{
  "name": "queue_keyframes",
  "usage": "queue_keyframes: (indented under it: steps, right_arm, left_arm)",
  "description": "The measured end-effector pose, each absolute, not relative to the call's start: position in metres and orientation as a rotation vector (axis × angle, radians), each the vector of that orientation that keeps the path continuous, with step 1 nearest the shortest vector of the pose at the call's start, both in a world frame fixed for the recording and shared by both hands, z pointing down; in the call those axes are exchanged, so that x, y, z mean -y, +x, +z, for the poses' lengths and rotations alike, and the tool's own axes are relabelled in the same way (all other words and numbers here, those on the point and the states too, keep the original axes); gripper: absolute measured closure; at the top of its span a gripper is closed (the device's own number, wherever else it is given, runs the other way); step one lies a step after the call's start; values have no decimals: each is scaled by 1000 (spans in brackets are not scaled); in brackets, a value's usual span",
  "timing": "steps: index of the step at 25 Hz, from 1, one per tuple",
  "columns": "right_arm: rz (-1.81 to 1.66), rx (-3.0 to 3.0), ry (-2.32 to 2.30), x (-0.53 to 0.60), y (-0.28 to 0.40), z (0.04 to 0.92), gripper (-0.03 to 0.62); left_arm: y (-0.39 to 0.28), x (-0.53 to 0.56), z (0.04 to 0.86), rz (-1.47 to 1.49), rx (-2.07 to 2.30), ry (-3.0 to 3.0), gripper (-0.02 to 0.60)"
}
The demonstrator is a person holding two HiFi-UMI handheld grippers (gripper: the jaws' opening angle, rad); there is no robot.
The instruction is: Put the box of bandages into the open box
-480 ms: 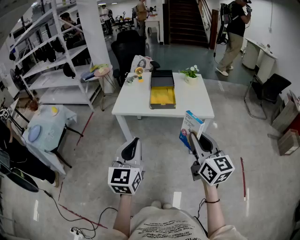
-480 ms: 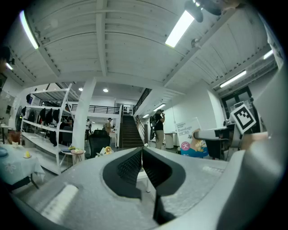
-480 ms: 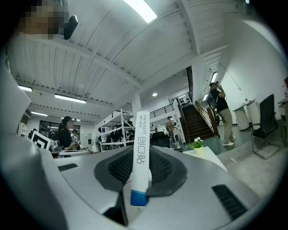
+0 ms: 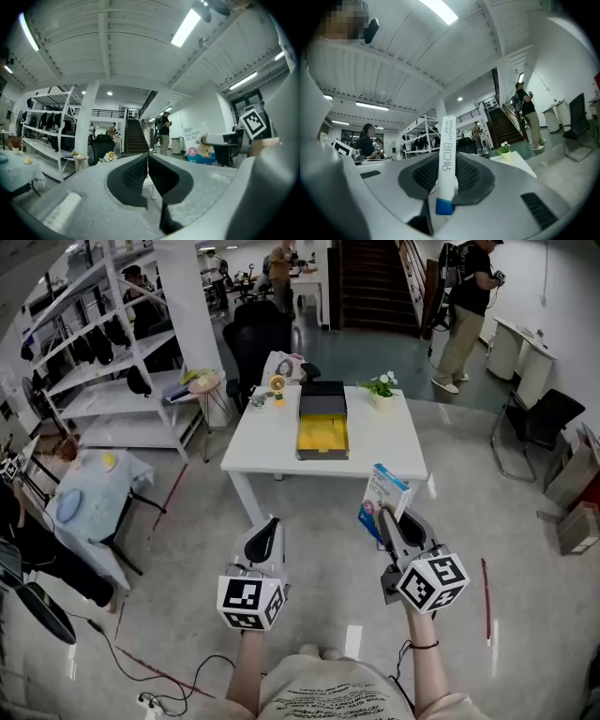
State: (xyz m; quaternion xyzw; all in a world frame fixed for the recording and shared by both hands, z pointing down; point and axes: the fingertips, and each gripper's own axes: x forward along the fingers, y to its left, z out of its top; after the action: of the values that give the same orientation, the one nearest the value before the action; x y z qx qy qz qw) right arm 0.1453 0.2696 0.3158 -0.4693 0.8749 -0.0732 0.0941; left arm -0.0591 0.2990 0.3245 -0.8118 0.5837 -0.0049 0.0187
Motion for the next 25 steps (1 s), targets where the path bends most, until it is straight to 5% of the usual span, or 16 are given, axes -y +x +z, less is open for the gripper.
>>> queue_keyframes:
  steps: [25]
  right_arm:
    - [-328, -2558, -1384, -160, 163, 338, 513]
  left_arm:
    - [-50, -199, 341, -16, -1856, -2529, 558]
